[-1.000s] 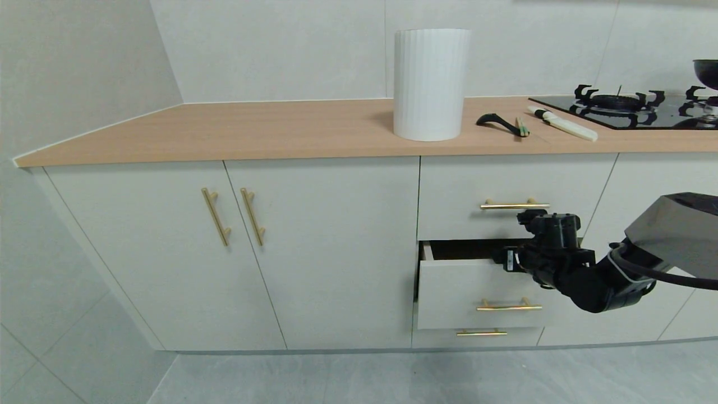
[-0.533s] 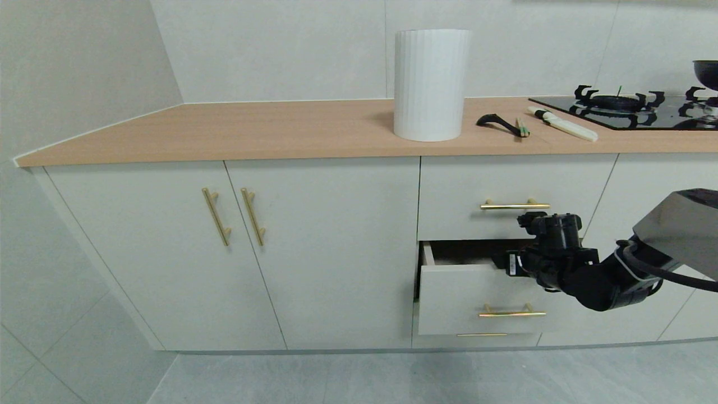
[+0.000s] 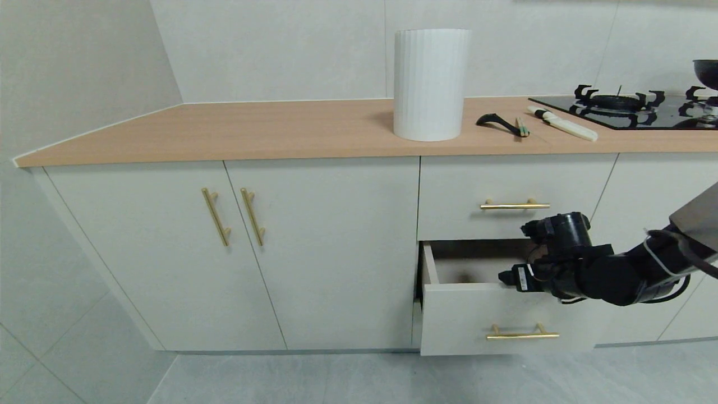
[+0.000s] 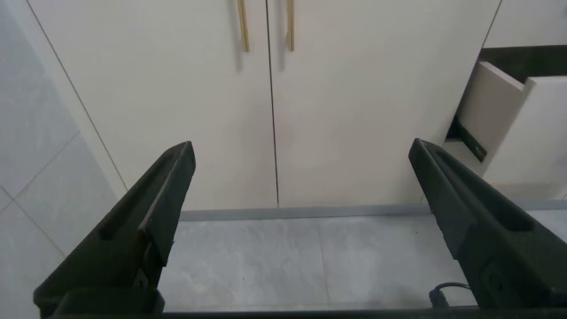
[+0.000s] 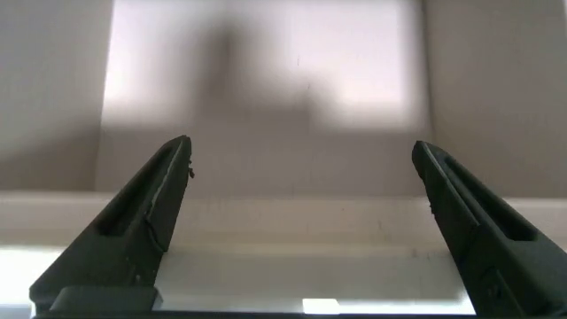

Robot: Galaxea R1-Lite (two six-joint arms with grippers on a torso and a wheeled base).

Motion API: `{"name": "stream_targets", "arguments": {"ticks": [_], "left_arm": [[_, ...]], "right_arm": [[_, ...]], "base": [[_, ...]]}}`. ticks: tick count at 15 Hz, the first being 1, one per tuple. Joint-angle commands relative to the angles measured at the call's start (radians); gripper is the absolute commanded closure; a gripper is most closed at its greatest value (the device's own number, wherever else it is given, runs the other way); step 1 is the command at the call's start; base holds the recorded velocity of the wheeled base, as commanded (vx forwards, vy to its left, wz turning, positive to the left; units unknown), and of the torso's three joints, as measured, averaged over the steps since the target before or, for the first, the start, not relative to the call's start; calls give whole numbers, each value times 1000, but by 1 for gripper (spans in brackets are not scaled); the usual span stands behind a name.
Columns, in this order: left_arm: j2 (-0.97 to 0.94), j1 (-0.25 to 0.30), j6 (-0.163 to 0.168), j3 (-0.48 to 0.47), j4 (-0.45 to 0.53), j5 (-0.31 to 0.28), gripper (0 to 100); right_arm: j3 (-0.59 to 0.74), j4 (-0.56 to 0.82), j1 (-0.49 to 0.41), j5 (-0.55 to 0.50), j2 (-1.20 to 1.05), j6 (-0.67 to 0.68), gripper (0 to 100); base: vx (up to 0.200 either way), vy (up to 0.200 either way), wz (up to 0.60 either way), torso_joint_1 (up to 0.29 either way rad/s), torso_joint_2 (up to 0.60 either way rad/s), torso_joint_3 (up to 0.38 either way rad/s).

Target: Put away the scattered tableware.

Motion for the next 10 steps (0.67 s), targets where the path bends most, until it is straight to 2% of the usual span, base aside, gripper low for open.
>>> {"name": "stream_targets", "arguments": {"ticks": [1,4,6,10], "left_arm": [[0,0,0,0,0,0,0],[0,0,0,0,0,0,0],[0,0,0,0,0,0,0],[0,0,0,0,2,0,0]], "right_arm": [[0,61,33,0,-87,-4,0],[8,152,67,-1,-126,-9,0],[-2,270,84,-10,-149,-35,0],[-2,328,102,-15,-159,-36,0]], "base": [[0,0,0,0,0,0],[0,0,0,0,0,0],[0,0,0,0,0,0],[0,0,0,0,0,0]]}}
